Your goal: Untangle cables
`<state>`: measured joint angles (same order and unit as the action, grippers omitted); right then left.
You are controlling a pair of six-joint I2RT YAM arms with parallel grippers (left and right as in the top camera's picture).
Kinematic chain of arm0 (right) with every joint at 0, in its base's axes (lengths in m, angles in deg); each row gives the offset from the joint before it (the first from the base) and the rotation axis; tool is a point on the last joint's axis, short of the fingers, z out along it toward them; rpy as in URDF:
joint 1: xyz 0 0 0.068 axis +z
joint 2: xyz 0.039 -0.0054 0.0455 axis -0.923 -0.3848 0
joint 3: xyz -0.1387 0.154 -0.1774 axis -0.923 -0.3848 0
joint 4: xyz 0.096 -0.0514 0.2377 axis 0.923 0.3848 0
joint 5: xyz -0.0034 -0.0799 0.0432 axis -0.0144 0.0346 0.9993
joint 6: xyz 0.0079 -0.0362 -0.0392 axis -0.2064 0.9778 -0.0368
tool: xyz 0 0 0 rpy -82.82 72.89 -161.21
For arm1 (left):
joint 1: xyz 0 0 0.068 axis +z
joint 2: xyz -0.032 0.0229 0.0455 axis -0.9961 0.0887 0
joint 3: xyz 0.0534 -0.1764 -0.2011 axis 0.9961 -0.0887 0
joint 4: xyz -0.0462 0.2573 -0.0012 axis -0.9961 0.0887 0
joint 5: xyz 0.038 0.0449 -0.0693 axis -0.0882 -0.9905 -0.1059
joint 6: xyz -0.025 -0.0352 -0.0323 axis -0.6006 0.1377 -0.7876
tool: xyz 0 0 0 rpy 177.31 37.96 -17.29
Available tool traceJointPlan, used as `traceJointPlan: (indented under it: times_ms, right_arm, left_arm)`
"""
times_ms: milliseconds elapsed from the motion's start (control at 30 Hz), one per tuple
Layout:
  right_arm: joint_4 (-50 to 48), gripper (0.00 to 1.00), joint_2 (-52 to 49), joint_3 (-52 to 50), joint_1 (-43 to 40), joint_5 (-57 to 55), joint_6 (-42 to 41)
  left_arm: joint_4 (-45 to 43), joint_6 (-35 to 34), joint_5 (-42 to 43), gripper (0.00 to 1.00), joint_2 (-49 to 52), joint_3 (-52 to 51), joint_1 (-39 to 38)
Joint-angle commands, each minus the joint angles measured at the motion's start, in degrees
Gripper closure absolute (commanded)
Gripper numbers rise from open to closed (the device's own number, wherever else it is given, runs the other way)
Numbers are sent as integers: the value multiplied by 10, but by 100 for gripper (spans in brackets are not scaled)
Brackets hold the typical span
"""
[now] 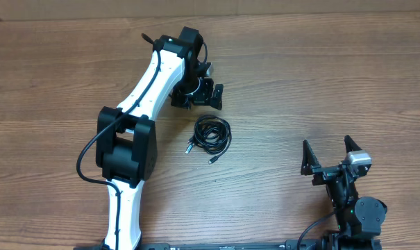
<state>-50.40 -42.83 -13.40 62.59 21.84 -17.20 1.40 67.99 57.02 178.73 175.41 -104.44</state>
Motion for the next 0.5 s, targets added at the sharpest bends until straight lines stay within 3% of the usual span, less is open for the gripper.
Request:
traceJointPlan:
  times_ms: [0,467]
  right_arm:
    - [-2,0,5,-6,3,-6,-2]
    - [-2,0,5,-6,-5,-6,-2]
  left_arm:
    - [0,-4,-5,0,9,9,-4]
    - [-9,-4,-5,0,9,9,-4]
